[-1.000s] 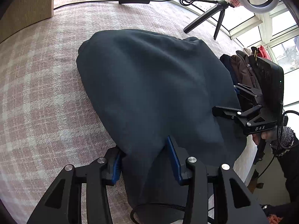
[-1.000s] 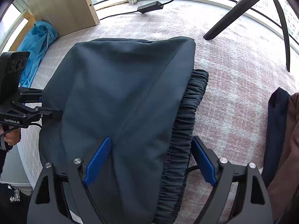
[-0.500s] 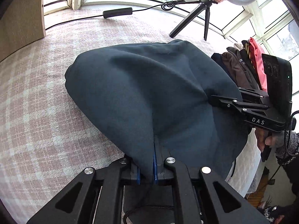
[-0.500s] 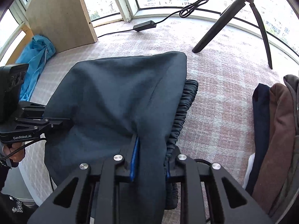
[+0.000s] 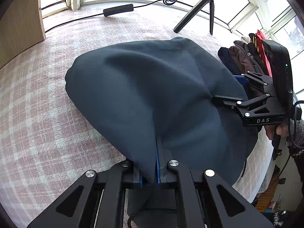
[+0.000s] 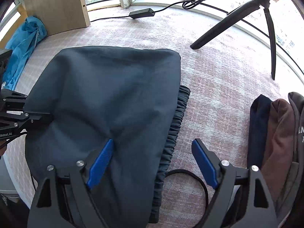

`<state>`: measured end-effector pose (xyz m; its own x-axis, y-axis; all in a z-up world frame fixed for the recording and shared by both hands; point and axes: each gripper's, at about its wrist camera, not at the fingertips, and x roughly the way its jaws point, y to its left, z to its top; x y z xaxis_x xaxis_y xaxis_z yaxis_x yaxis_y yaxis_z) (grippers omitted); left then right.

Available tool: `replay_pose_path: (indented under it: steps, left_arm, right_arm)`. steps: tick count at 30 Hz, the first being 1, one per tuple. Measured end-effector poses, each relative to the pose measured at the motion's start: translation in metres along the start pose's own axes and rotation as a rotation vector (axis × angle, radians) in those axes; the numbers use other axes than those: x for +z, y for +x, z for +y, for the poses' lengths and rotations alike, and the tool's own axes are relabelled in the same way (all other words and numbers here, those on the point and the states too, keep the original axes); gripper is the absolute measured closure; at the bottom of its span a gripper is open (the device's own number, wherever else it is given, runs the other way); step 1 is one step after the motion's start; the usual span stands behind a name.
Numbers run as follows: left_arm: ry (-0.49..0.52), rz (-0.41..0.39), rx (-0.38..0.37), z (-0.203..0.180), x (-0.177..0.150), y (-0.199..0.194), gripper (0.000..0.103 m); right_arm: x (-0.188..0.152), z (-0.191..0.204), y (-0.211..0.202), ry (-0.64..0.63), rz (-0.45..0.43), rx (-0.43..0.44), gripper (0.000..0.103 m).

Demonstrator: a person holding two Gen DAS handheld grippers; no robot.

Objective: Fold clothes

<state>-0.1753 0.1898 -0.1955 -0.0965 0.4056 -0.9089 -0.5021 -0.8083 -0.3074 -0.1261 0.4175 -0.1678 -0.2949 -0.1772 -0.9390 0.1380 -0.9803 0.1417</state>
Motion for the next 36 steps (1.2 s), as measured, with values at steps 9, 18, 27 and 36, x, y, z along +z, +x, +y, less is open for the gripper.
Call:
replay_pose_path:
  steps: [9,18,27,36]
  left_arm:
    - [0.059,-0.026,0.144,-0.018,-0.004,0.005,0.094]
    - [0.063,-0.051,0.147,-0.015,-0.008,-0.001,0.094]
    - [0.016,-0.11,0.102,0.007,-0.014,-0.048,0.095]
    - [0.074,-0.185,0.106,-0.015,0.0,-0.106,0.095]
  right_arm:
    - [-0.013,0.006,-0.008,-0.027,-0.027,0.115,0.063]
    - [-0.01,0.018,-0.03,0.0,-0.044,0.144,0.087]
    - [-0.016,0.04,-0.071,0.027,-0.149,0.196,0.087]
    - [-0.019,0.035,-0.113,0.093,-0.258,0.246,0.087]
